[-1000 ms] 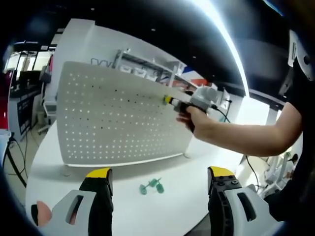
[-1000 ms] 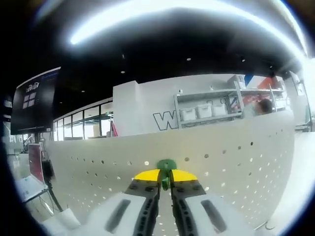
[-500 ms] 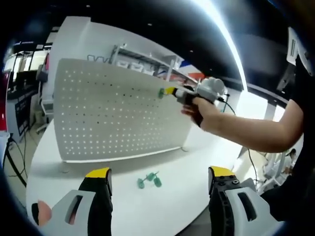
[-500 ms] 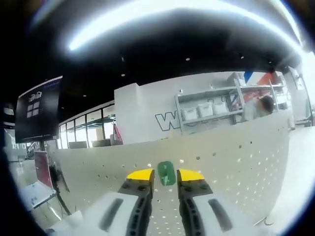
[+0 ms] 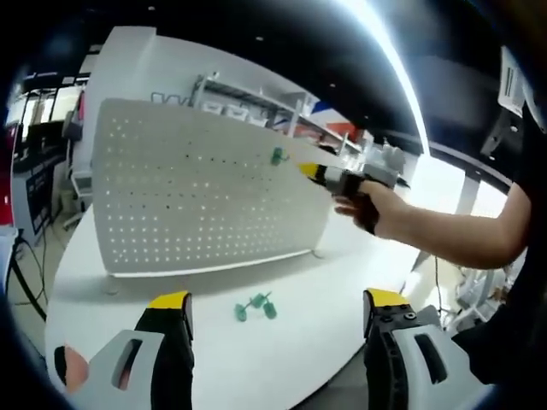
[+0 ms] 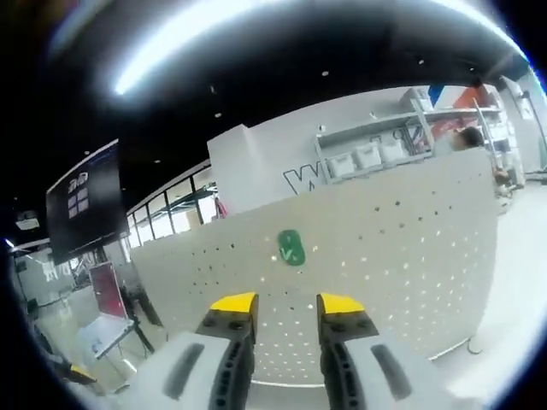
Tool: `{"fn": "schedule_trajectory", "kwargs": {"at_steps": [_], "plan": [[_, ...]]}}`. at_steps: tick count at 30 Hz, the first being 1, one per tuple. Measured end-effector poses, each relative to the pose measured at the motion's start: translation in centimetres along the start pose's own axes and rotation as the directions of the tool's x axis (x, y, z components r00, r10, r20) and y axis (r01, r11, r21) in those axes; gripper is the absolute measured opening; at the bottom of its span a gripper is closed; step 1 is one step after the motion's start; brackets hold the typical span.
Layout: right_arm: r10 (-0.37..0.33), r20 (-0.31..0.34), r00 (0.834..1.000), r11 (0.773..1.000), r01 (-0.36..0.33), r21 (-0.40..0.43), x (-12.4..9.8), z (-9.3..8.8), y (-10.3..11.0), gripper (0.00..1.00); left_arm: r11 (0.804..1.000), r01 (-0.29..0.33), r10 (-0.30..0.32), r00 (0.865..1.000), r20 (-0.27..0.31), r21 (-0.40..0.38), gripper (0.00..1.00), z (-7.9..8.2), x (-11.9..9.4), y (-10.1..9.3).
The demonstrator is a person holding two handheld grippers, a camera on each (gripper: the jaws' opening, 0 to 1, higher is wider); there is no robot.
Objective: Insert the hook assembly into the mounting plate slot until the hook locks in place.
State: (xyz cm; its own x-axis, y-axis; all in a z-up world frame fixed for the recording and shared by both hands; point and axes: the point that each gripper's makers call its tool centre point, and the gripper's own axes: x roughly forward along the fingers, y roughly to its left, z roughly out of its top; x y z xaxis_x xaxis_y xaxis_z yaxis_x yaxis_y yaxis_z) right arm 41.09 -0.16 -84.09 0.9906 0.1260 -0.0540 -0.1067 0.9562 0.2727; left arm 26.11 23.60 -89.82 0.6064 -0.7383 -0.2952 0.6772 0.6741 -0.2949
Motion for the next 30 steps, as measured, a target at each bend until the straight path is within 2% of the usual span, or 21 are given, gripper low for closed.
{"fn": "schedule_trajectory", "kwargs": {"at_steps": [3, 8, 16, 24, 30], "plan": [[0.014, -0.053, 0.999, 1.0, -0.014, -0.008, -1.4, -1.8, -0.1, 0.26, 1.0, -0.001, 0.001, 1.0, -0.02, -0.012, 0.84, -0.4, 0.0, -0.1], [0.04, -0.129, 0.991, 0.999, -0.037, 0.024, -3.5, -4.6, -0.2, 0.27, 1.0, -0.002, 0.001, 0.999, -0.039, -0.026, 0.85, -0.7, 0.2, 0.0], [0.045, -0.231, 0.972, 0.999, -0.047, -0.005, -6.9, -8.6, -0.9, 0.32, 0.999, -0.014, 0.011, 0.998, -0.054, -0.042, 0.86, -1.1, 0.0, 0.1], [0.053, -0.32, 0.946, 0.998, -0.065, -0.026, -9.9, -10.7, -1.4, 0.34, 0.998, -0.022, 0.018, 0.997, -0.071, -0.053, 0.86, -1.6, -0.3, 0.3], [0.047, -0.348, 0.936, 0.997, -0.068, -0.046, -11.9, -11.7, -1.4, 0.34, 0.998, -0.021, 0.017, 0.997, -0.075, -0.058, 0.86, -1.6, -0.5, 0.0]]}}
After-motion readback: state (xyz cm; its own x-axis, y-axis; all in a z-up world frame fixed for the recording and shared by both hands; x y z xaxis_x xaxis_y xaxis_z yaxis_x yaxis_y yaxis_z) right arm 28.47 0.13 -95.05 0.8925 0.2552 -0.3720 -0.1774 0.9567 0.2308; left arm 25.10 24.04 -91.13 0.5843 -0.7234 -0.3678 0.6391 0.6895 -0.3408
